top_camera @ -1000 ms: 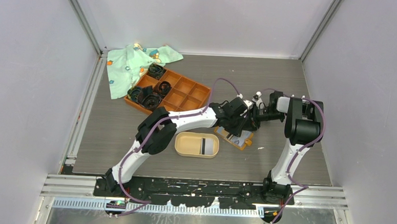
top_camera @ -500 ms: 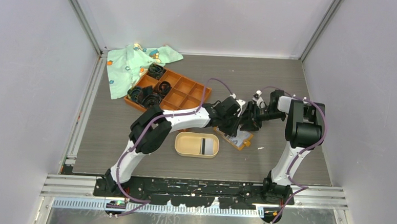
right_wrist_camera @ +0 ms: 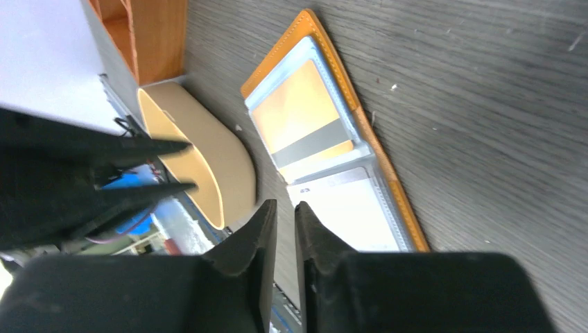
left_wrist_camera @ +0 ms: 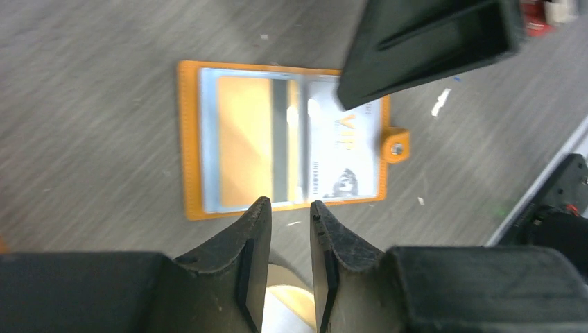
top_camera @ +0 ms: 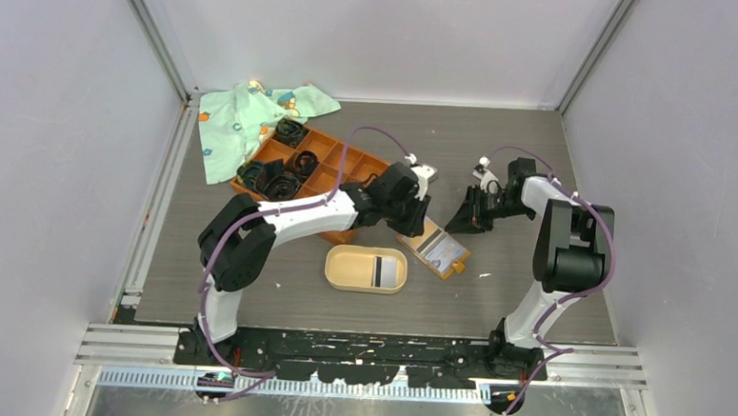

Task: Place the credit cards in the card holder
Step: Insert the credit card into the card holder.

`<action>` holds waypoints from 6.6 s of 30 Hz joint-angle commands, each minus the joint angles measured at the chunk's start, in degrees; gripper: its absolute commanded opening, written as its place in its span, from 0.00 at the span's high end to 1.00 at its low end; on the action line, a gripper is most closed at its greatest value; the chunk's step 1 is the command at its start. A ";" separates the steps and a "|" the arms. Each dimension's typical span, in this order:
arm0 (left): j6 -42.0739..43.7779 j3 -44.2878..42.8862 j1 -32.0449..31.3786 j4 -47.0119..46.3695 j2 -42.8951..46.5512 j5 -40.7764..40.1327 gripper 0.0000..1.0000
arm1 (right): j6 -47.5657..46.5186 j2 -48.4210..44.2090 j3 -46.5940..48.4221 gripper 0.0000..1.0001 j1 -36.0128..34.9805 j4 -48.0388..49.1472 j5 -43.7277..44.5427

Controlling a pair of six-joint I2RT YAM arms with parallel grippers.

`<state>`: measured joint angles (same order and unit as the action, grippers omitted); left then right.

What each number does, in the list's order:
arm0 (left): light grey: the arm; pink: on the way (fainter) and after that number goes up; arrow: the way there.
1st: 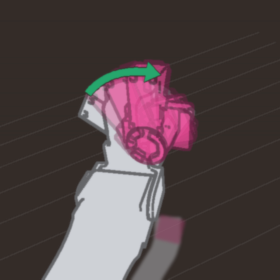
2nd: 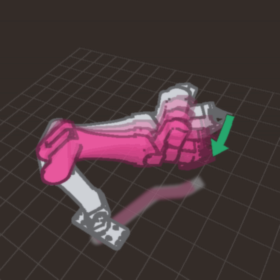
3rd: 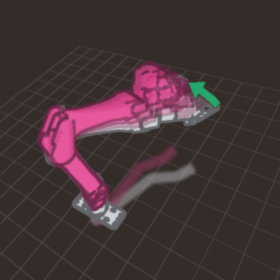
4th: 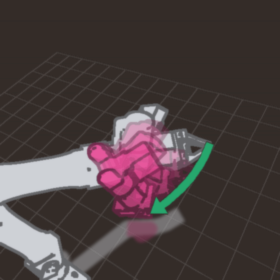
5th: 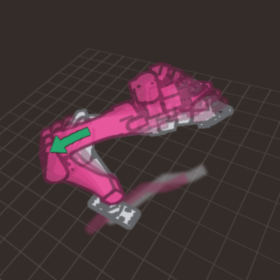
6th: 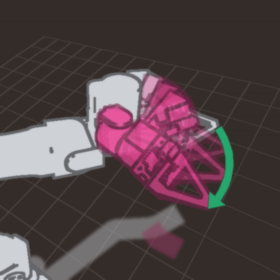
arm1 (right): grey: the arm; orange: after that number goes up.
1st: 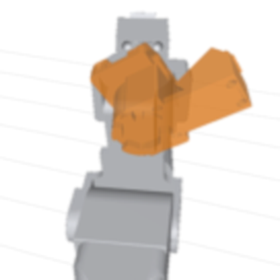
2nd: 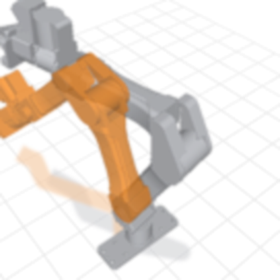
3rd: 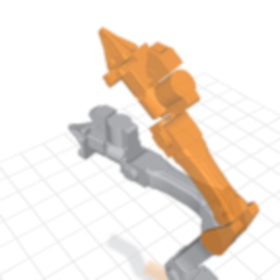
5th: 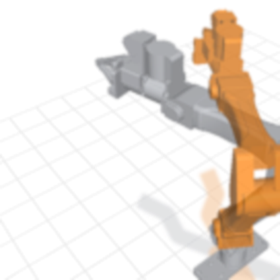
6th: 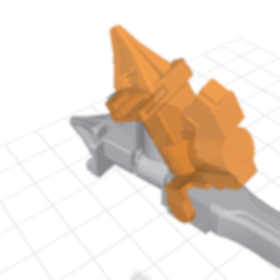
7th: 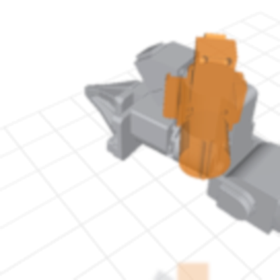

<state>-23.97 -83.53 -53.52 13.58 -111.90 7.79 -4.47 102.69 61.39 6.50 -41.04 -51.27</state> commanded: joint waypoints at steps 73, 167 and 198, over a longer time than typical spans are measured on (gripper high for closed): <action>-33.04 24.74 7.90 -54.42 3.21 22.16 0.41 | -9.88 -1.75 3.52 0.87 -5.22 -10.01 14.40; -32.44 17.75 0.52 -31.87 -2.13 3.55 0.54 | -9.63 10.86 6.82 0.88 -6.36 -11.88 18.06; -32.81 16.82 0.74 -32.83 -2.69 5.61 0.58 | -13.77 3.36 6.99 0.88 -5.84 -12.88 15.02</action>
<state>-56.86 -66.17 -52.86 -18.15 -116.75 13.08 -17.91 109.65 67.61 0.58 -53.98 -38.46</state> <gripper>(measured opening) 0.420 0.122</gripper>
